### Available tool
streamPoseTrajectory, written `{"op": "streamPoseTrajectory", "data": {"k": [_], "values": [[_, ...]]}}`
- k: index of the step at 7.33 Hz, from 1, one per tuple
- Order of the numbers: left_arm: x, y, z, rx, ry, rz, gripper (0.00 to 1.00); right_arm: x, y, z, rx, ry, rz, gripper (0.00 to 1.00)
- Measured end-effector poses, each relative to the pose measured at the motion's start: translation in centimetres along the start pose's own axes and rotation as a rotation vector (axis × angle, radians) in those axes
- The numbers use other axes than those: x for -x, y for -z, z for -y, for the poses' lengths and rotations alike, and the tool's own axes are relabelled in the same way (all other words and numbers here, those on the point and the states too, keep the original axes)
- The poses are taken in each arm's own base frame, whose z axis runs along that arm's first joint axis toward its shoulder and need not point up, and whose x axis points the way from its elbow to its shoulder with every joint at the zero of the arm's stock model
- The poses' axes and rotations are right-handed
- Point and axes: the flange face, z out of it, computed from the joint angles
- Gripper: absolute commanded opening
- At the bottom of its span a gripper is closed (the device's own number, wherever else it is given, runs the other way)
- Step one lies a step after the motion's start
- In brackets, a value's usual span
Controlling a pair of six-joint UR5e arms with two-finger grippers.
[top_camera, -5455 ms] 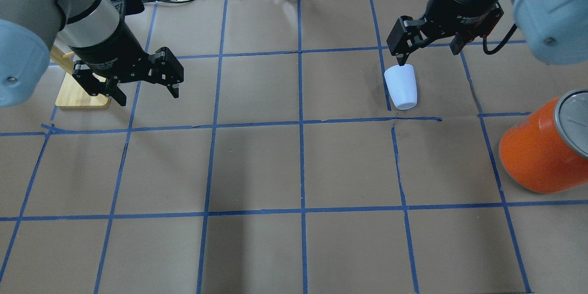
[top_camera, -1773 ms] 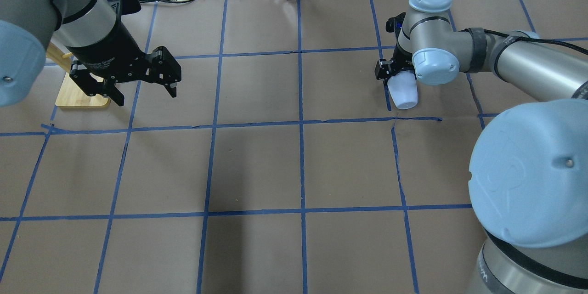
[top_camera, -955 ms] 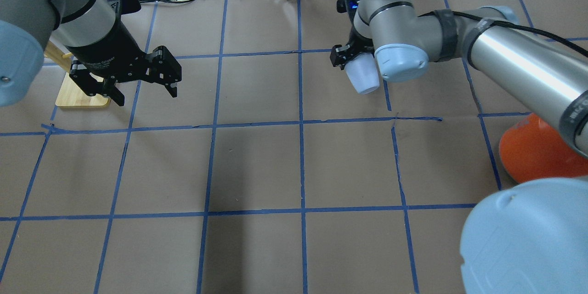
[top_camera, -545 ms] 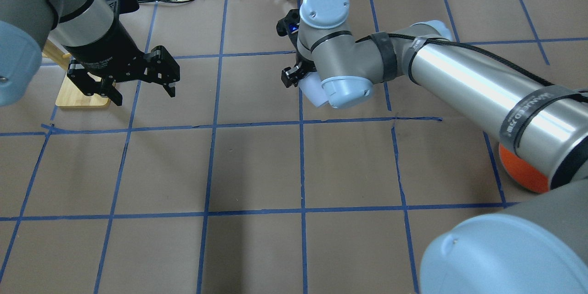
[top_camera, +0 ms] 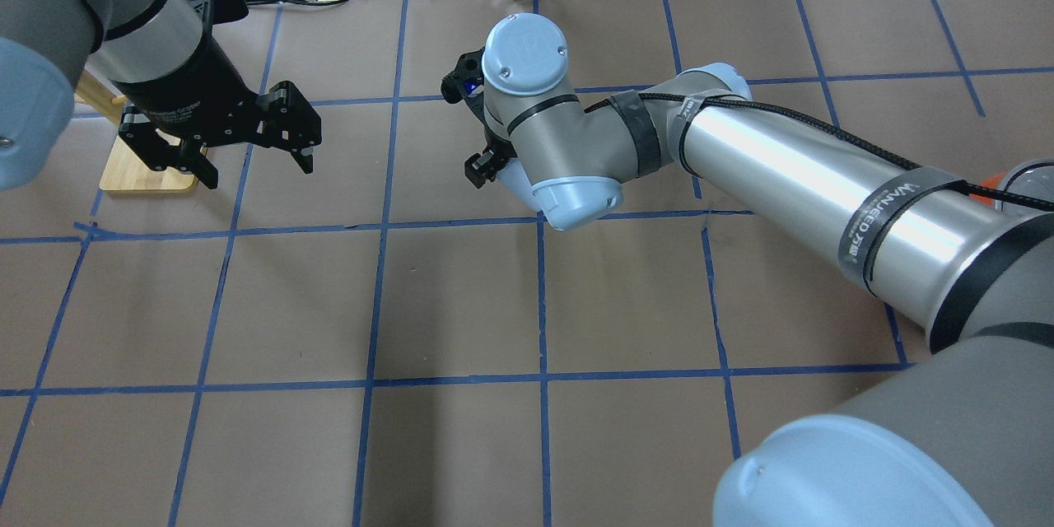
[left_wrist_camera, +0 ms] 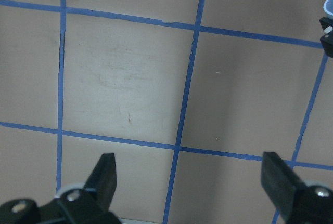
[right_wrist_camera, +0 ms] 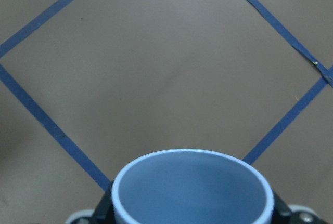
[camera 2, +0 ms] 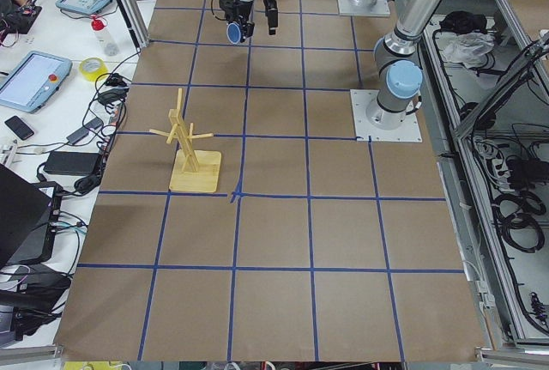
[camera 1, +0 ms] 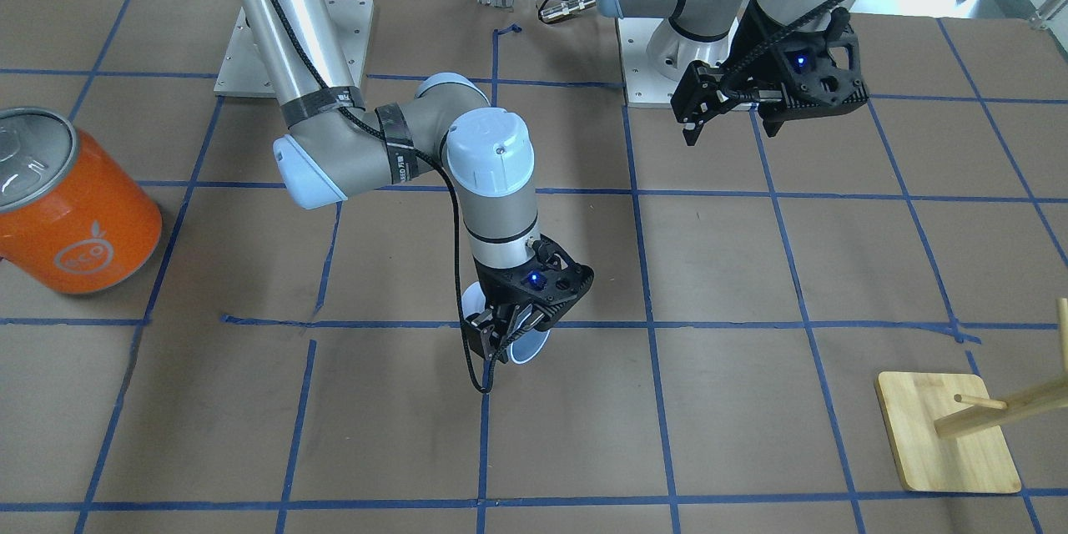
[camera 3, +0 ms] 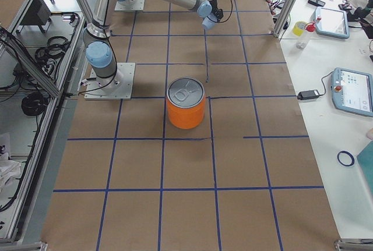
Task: Flip cup
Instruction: 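Lift the cup with the right gripper and carry it toward the left arm, then lay the cup on its side on the table and withdraw the right gripper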
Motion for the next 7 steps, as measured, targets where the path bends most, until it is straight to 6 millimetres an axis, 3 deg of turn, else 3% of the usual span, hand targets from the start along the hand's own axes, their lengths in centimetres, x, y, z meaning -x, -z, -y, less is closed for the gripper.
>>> {"op": "streamPoseTrajectory", "data": {"k": [4,6,7], "values": [[0.0,-0.1,0.0,0.001,0.001,0.0,1.0,3.1,-2.1,0.3,0.016,0.478,0.037,0.02],[0.0,-0.2,0.0,0.002,0.001,-0.001,1.0,3.7,-3.3,-0.1,0.034,0.578,0.059,0.04],[0.0,-0.2,0.0,0.002,0.001,-0.001,1.0,3.9,-4.2,-0.4,0.04,0.601,0.073,0.11]]}}
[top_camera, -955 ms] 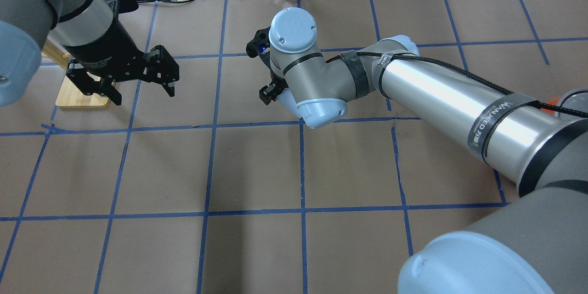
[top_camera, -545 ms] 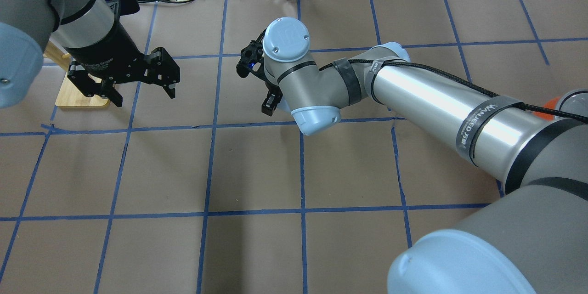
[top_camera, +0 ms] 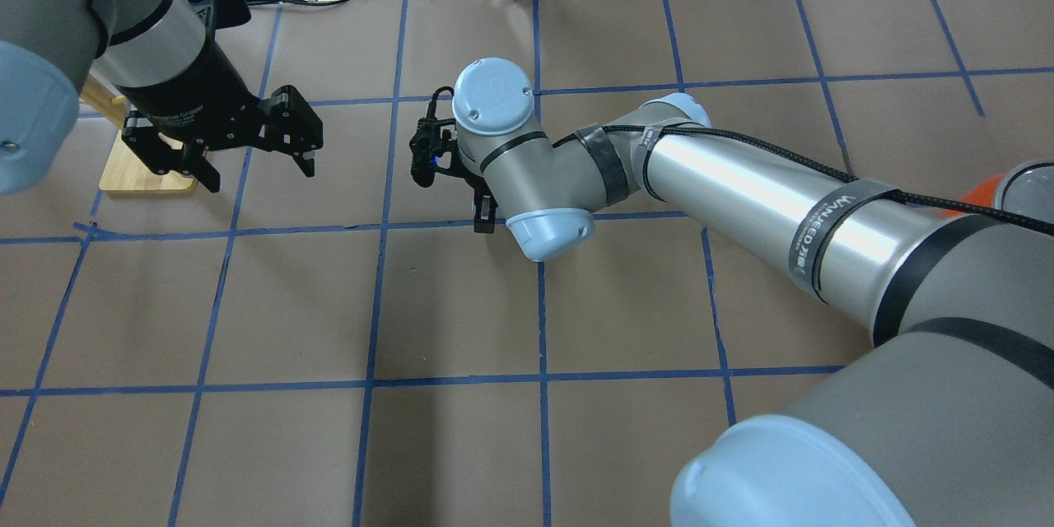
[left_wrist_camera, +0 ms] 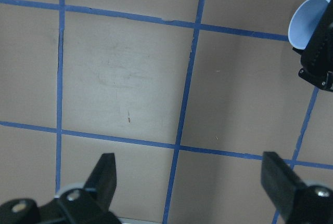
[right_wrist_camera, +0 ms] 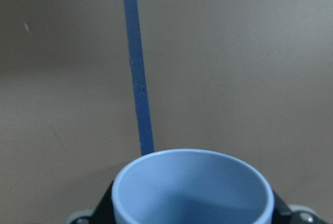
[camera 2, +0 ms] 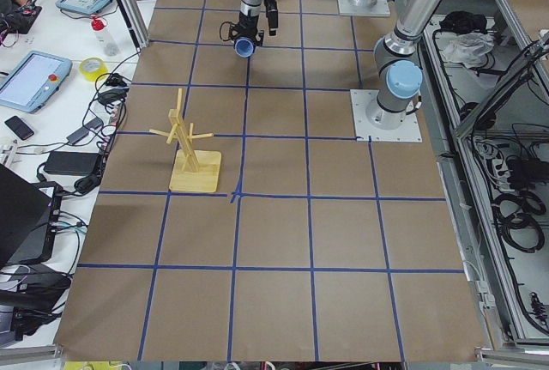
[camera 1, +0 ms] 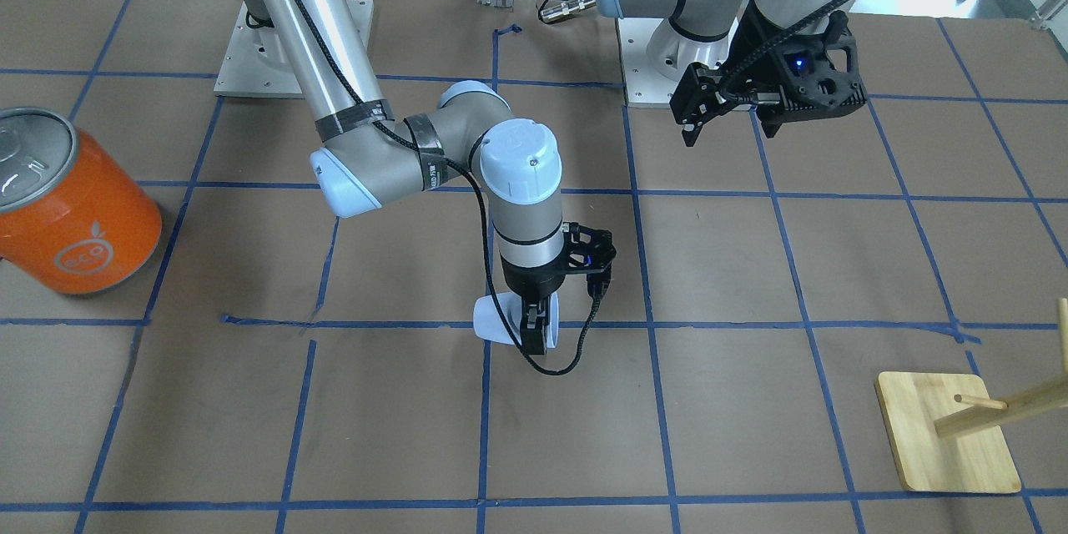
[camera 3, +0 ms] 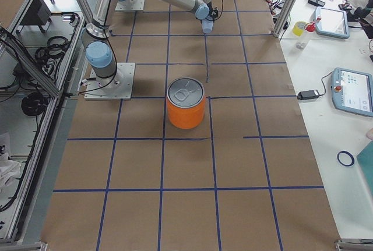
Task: Flip cup
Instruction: 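Lay the cup on its side on the table and withdraw the right gripper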
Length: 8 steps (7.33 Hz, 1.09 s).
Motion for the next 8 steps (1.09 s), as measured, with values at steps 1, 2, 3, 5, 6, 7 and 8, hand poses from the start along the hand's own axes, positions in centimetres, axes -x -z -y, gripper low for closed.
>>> {"op": "streamPoseTrajectory", "data": {"k": [1,2,3,5,6,7,8], "values": [[0.0,0.0,0.0,0.0,-0.001,0.0,1.0,0.2,-0.7,0.1,-0.01,0.02,0.013,0.12],[0.0,0.0,0.0,0.0,-0.001,0.0,1.0,0.2,-0.9,0.3,-0.022,0.03,0.019,0.24],[-0.1,0.0,0.0,0.0,-0.001,0.0,1.0,0.1,-1.0,0.4,-0.028,0.035,0.022,0.67],[-0.1,-0.1,0.0,0.001,-0.001,0.0,1.0,0.2,-1.6,0.3,-0.031,0.039,0.037,1.0],[-0.1,-0.1,0.0,0.001,-0.001,0.0,1.0,0.2,-1.8,0.2,-0.028,0.037,0.047,1.0],[-0.1,-0.1,0.0,0.002,-0.001,0.0,1.0,-0.1,-1.5,0.1,-0.028,0.033,0.047,1.0],[-0.1,-0.1,0.0,0.002,-0.001,0.0,1.0,-0.5,-0.6,-0.2,-0.025,0.026,0.051,1.0]]}}
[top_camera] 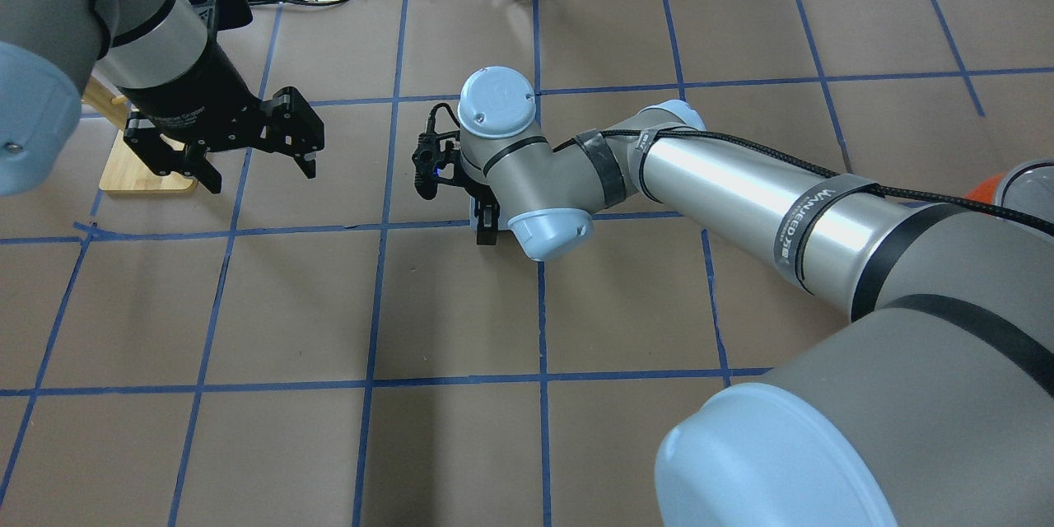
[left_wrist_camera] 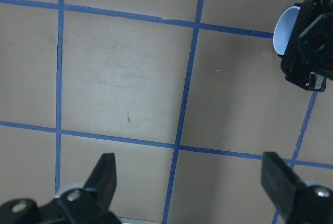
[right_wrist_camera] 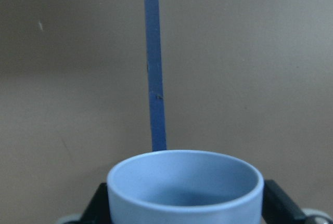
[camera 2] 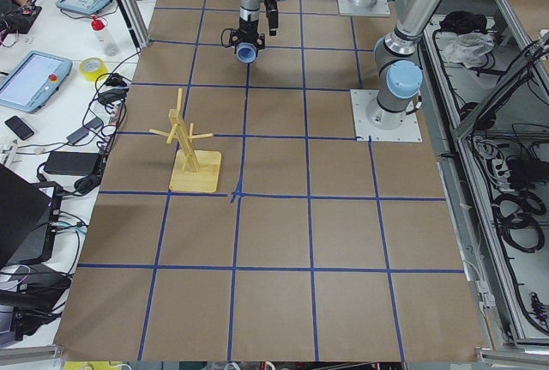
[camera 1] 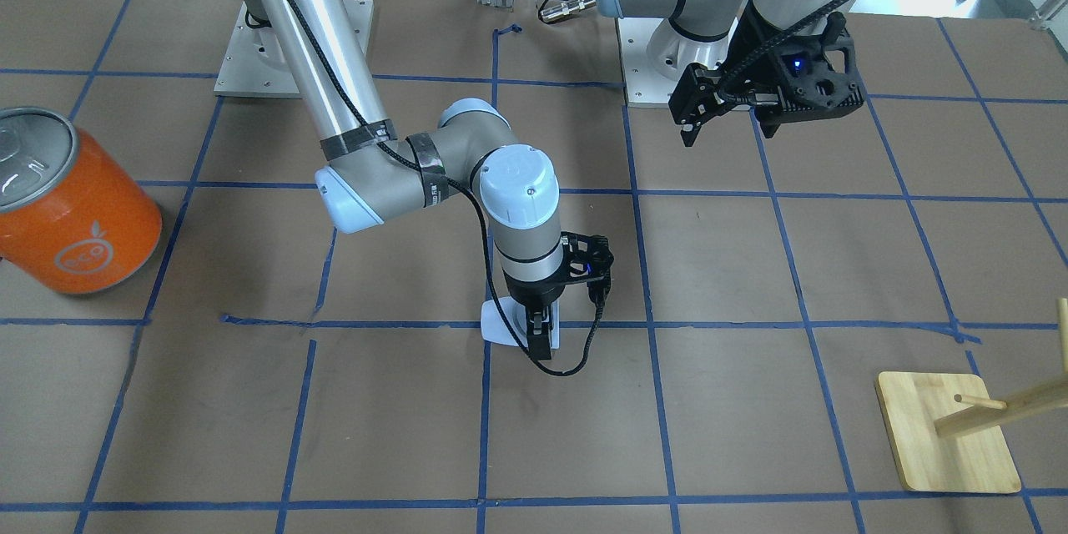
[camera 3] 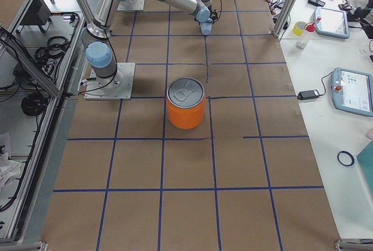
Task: Flip cup
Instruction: 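Lay the cup on its side on the table and withdraw the right gripper, then reach the left gripper to the rim of the lying cup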
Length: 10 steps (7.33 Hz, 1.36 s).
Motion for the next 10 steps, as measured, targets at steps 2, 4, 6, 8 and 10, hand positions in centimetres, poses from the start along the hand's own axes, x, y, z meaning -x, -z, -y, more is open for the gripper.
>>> {"op": "streamPoseTrajectory", "data": {"k": [2,4,6,8,10], "values": [[0.0,0.0,0.1,0.001,0.0,-0.001,1.0,-1.0,4.0,-1.2,0.024,-0.036,0.041,1.0],[0.0,-0.1,0.3,-0.001,0.002,-0.007,1.0,-3.0,8.9,-4.9,0.034,-0.135,0.047,1.0],[0.1,-1.2,1.0,0.018,0.007,-0.006,1.0,-4.3,15.3,-10.8,0.054,-0.299,0.094,1.0],[-0.2,-4.4,3.2,0.002,0.021,-0.038,1.0,-3.8,21.6,-15.8,0.085,-0.487,0.126,1.0],[-2.0,-10.2,6.4,-0.042,0.022,-0.173,1.0,-2.3,27.5,-19.1,0.119,-0.769,0.096,1.0]]}}
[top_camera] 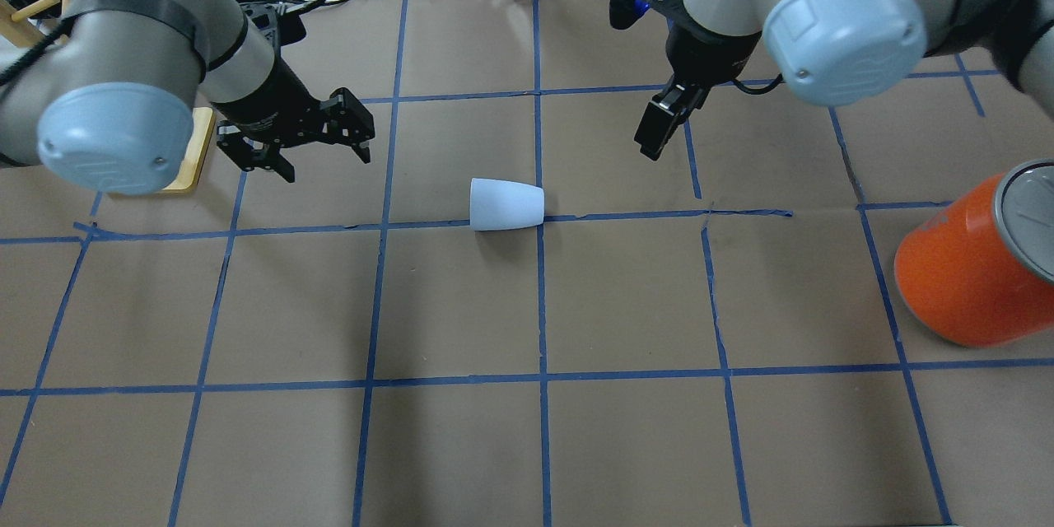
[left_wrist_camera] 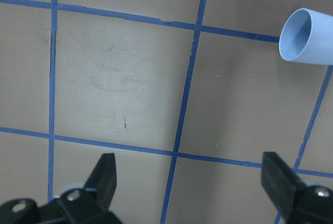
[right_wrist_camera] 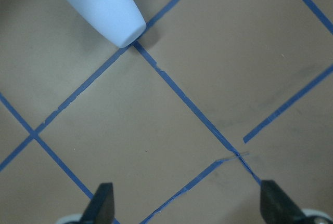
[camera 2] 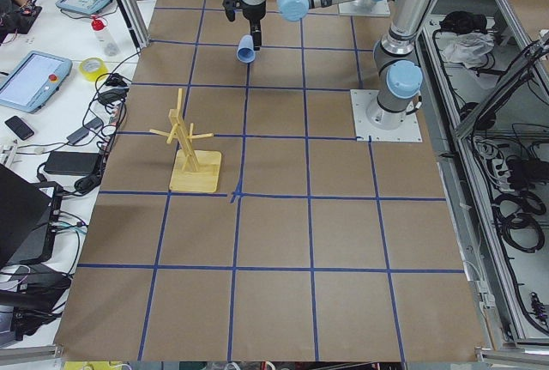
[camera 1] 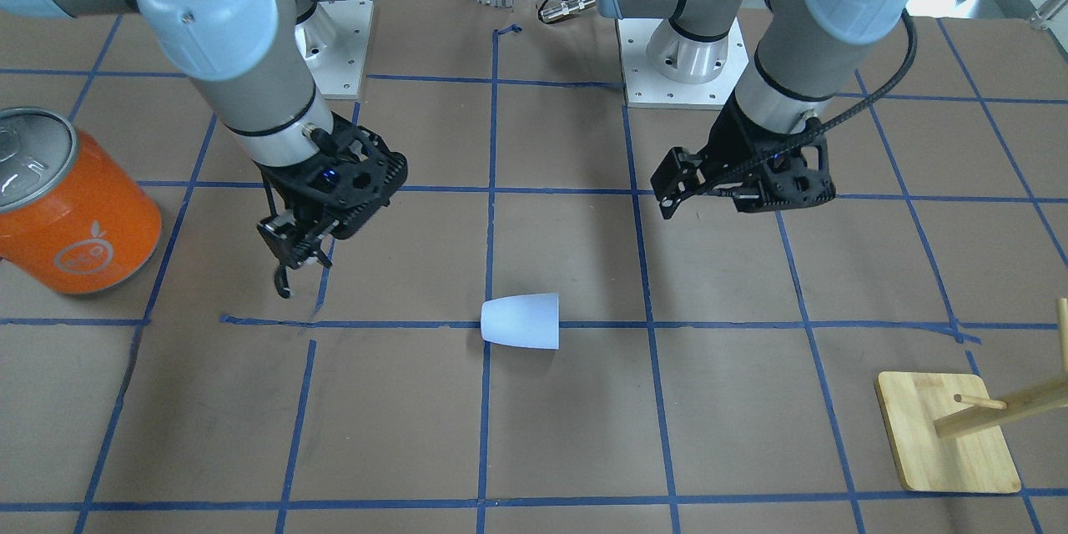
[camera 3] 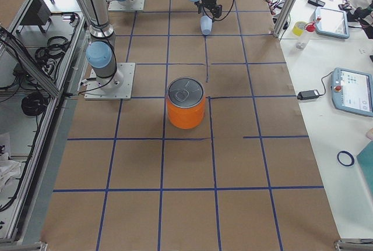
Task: Flip cup
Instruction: 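Reach the left gripper to the rim of the lying cup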
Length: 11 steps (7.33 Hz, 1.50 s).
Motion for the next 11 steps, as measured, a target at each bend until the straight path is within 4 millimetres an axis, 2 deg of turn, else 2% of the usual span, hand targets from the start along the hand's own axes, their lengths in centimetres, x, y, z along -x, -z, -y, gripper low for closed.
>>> {"op": "streamPoseTrajectory", "data": {"k": [2,3,6,8,9,10,11], "values": [[-1.1,-4.9,2.3,-0.006,-0.015,-0.142,1.0,-0.3,4.2,-3.2,-0.006,-0.25,-0.057,1.0],[-1.9,-7.0,3.2,0.008,-0.02,-0.238,1.0,-0.2,5.8,-4.2,-0.014,-0.35,-0.085,1.0],[-4.2,-13.0,3.9,0.09,-0.031,-0.371,1.0,-0.1,10.3,-4.7,-0.039,-0.433,-0.141,1.0],[-5.9,-16.2,3.3,0.151,-0.043,-0.395,1.0,-0.6,10.9,-4.6,-0.041,-0.447,-0.138,1.0],[-6.2,-17.4,3.1,0.176,-0.041,-0.409,0.87,-0.6,11.1,-4.6,-0.046,-0.461,-0.139,1.0],[-6.4,-18.2,3.1,0.191,-0.038,-0.416,0.4,-0.6,11.2,-4.6,-0.05,-0.477,-0.14,1.0],[-6.5,-18.6,3.1,0.199,-0.037,-0.424,0.0,-0.6,11.4,-4.7,-0.056,-0.507,-0.142,1.0]]}}
